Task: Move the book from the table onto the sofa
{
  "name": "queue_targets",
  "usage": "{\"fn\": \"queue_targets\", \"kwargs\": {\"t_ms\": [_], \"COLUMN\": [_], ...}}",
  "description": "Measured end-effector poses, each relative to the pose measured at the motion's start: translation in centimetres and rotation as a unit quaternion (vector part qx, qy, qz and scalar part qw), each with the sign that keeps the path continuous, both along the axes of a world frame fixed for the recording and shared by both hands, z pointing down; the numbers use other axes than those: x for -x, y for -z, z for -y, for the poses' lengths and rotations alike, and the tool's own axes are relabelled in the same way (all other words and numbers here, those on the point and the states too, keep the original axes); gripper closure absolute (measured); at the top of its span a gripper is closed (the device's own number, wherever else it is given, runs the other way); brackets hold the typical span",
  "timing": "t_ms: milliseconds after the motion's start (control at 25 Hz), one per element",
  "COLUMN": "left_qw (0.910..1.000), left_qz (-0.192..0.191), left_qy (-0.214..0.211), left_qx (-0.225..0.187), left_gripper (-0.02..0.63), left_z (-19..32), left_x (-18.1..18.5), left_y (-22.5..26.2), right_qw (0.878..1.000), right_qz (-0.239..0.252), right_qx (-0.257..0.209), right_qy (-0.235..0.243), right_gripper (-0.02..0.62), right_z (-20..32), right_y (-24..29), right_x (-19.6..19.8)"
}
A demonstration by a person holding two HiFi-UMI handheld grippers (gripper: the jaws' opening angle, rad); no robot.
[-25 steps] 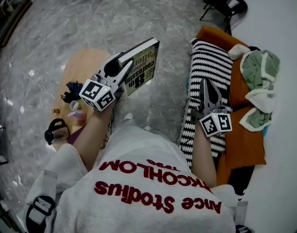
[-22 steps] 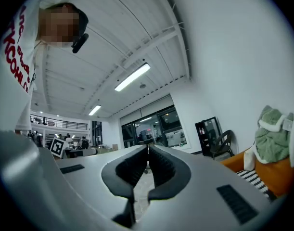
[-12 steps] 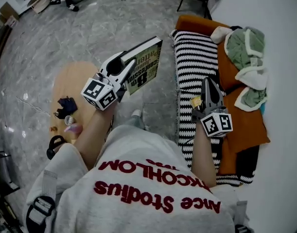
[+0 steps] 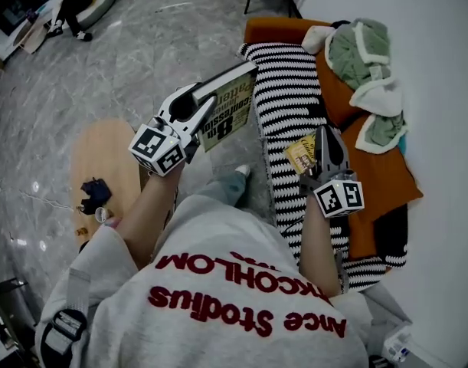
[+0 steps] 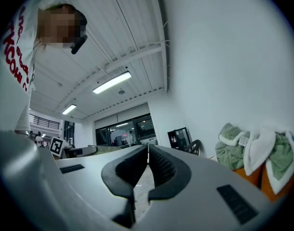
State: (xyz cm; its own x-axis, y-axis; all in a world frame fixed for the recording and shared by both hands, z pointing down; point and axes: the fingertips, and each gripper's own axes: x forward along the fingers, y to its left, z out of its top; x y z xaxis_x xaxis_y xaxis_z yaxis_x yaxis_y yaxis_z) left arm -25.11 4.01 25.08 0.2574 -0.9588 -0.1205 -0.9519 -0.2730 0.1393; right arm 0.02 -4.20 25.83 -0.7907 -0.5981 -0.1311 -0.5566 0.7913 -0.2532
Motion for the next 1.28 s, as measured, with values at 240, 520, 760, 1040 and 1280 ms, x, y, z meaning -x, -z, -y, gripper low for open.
{"fn": "queue_targets", "kwargs": {"t_ms": [240, 520, 760, 1040, 1280], "left_qw": [0.9979, 0.9918, 0.984, 0.9714, 0.9575], "left_qz": [0.009, 0.003, 0.001, -0.002, -0.007], "left_qy": [-0.064, -0.127, -0.178, -0.236, -0.287], "left_qx": [0.009, 0.008, 0.017, 0.025, 0.03], "left_gripper": [0.43, 0.43, 0.43, 0.43, 0.43], "left_z": [7.1, 11.9, 16.5, 20.9, 23.9], "left_x": [-4.7, -7.9, -10.5, -14.0, -16.8], "left_y": [-0.8, -0.4, -0.4, -0.6, -1.0], "right_qw": [0.998, 0.993, 0.987, 0.974, 0.963], "right_qz": [0.0, 0.001, 0.003, -0.001, -0.003], "right_qx": [0.006, 0.004, 0.009, 0.023, 0.029], "right_qy": [-0.07, -0.118, -0.163, -0.225, -0.268], "right_gripper": [0.568, 0.566, 0.568, 0.567, 0.568], "right_z": [4.0, 5.8, 7.7, 8.9, 9.3], "right_y": [-1.0, -0.6, -0.3, -0.4, -0.8], "right_x": [-6.0, -8.4, -10.9, -14.1, -16.0]}}
